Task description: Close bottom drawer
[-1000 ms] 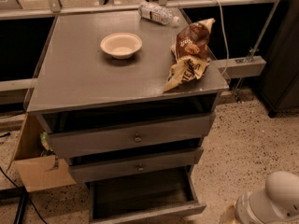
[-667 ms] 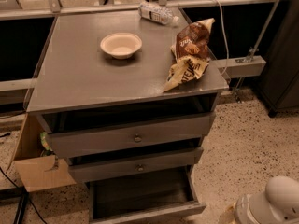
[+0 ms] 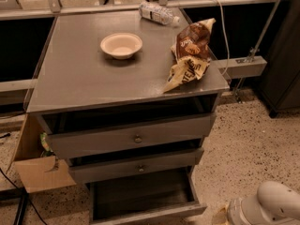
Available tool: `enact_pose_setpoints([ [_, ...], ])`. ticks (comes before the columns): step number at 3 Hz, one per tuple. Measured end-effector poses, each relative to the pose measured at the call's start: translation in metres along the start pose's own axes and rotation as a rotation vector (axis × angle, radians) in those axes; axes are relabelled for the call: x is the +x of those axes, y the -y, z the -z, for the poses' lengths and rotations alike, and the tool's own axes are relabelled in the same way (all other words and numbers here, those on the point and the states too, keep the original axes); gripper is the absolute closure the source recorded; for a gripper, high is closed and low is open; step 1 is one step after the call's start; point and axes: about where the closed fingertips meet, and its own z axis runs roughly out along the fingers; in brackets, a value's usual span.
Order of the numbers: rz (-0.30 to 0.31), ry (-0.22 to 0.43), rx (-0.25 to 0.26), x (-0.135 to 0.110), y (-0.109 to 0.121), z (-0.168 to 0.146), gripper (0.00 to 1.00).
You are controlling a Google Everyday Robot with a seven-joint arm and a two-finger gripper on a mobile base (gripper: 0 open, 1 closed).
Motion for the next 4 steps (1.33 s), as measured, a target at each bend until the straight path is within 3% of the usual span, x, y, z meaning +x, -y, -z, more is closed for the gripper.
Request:
enact_pose_setpoints([
  [2,0.026,0.029,-0.040,0.023,0.018,-0.063,1.00],
  [3,-0.026,0.022,-0.041,0.039,0.018,-0.096,1.00],
  [4,-0.176,0.021,0.061,0.051,0.033,-0.130,1.00],
])
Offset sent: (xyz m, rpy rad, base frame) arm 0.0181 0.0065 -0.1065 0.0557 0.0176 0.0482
